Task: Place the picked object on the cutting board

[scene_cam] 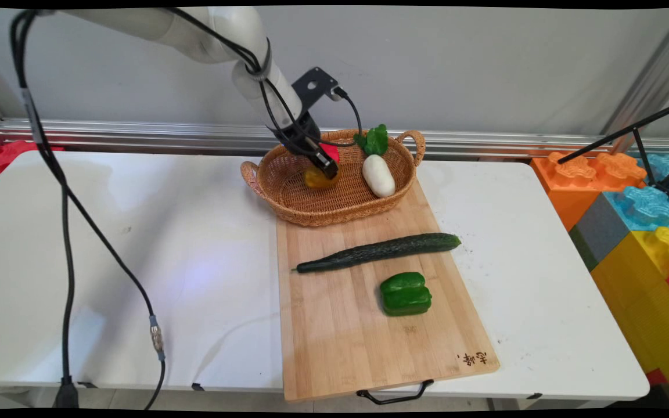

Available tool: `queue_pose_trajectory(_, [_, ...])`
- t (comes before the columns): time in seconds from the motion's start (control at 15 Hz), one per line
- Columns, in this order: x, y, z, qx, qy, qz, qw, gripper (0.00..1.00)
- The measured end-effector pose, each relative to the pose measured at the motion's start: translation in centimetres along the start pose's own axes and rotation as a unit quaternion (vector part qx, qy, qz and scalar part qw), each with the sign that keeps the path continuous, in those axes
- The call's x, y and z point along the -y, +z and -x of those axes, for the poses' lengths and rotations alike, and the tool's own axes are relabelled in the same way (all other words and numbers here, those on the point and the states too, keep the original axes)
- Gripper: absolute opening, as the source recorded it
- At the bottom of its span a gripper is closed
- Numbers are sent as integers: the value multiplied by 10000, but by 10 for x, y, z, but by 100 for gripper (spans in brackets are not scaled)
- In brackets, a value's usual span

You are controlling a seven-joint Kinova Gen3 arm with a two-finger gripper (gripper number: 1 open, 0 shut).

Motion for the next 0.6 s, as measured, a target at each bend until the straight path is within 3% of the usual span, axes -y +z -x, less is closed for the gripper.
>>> queue_pose_trajectory(0.4, [-15,-55,-13,-223,128,-121,9996,0])
queue_pose_trajectory(0.6, [-33,-90,-17,-244,195,-36,9995,0])
